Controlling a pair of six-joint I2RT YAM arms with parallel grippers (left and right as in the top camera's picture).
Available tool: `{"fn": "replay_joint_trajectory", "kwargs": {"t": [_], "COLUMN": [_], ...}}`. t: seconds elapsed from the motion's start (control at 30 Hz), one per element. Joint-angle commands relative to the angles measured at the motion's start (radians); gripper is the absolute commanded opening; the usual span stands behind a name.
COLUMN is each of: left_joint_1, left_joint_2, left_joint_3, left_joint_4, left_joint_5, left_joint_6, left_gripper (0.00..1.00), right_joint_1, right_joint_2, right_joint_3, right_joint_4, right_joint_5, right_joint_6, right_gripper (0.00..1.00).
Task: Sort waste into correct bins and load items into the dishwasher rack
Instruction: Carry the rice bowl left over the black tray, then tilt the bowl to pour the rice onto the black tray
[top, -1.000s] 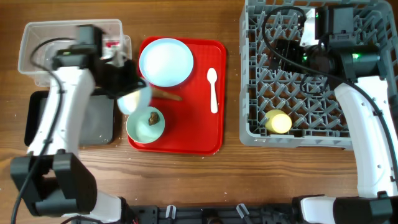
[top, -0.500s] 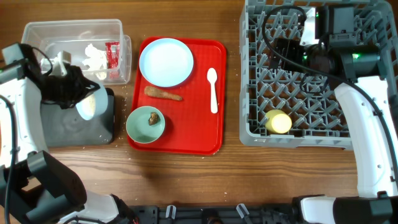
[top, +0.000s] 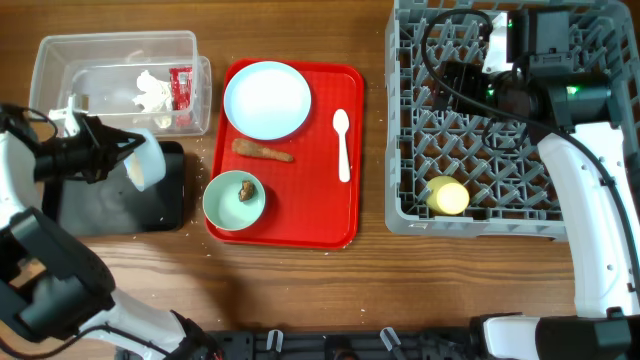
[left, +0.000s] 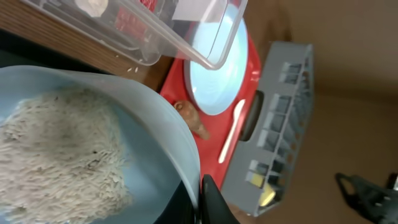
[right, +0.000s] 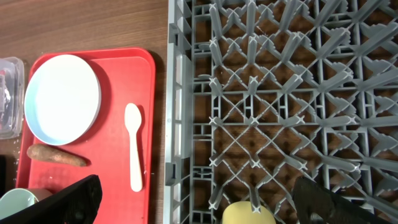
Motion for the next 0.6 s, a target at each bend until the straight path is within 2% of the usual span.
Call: {"fn": "replay_joint_trajectory", "kwargs": {"t": [0.0,0.33,0.57], "left_joint_1": [0.052,0.166,0.182], "left_joint_2": [0.044,0.12,0.123], "left_joint_3": [0.01,0.005,0.005], "left_joint_4": [-0.009,-0.012,-0.016], "left_joint_5": [0.133,0.361,0.554], "left_joint_6": [0.047,0.047,0.034], "left_gripper": [0.04,0.04,0.04], "right_joint_1": [0.004,0.004,0.004], "right_joint_2": [-0.005,-0.005,-0.005], "right_joint_3": [0.009,0.009,0.009], "right_joint_4": [0.004,-0.003,-0.023], "right_joint_5": [0.016,0.016,0.016], "right_joint_6": [-0.009,-0.009,-0.01], "right_gripper": [1.0,1.0,1.0]}}
